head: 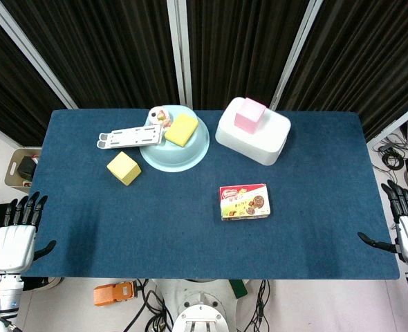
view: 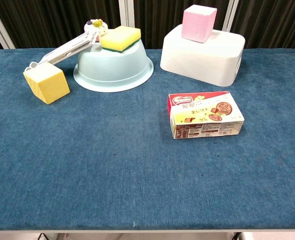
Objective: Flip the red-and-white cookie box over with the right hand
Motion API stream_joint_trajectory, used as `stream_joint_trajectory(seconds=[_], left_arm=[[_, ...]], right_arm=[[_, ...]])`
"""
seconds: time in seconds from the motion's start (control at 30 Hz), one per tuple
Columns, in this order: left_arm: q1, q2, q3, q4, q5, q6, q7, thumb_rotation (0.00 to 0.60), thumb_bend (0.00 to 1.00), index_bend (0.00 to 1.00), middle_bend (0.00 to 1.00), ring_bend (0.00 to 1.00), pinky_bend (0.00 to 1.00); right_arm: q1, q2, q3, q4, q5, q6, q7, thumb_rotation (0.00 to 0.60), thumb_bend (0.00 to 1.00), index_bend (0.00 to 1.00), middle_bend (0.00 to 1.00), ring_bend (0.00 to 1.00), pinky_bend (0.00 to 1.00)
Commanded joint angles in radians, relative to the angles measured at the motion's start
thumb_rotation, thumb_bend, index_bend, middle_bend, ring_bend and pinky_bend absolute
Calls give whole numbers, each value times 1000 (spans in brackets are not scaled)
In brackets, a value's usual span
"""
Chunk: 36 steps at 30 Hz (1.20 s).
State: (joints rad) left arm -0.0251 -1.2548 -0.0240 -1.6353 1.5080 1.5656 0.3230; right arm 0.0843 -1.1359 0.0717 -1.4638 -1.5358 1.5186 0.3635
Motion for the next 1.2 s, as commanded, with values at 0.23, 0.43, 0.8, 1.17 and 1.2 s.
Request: stream_joint_trajectory(seconds=[0.23, 0.43, 0.8, 1.17, 1.2], left_arm=[[2, -2, 0, 8, -4, -2, -7, 600, 126, 0, 0, 0, 0], [0, -7, -2, 16, 8, 3, -22, 600, 125, 0, 0, 0, 0], [7, -6, 2, 39, 15, 10, -46, 600, 126, 0, 0, 0, 0], [9, -11, 2, 64, 6, 3, -67, 600, 126, 0, 0, 0, 0], [9, -12, 2, 66, 4, 1, -69, 600, 125, 0, 0, 0, 0]], right_arm=[[27, 15, -8, -51, -15, -46, -44, 593, 135, 0, 0, 0, 0], [112, 59, -25, -230, -57, -184, -189, 594, 137, 0, 0, 0, 0], [413, -83, 104, -528, 427, -538, -841, 593, 136, 0, 0, 0, 0], [713, -391, 157, -429, 951, -431, -1256, 600, 126, 0, 0, 0, 0], [738, -417, 161, -411, 989, -419, -1278, 600, 126, 0, 0, 0, 0]])
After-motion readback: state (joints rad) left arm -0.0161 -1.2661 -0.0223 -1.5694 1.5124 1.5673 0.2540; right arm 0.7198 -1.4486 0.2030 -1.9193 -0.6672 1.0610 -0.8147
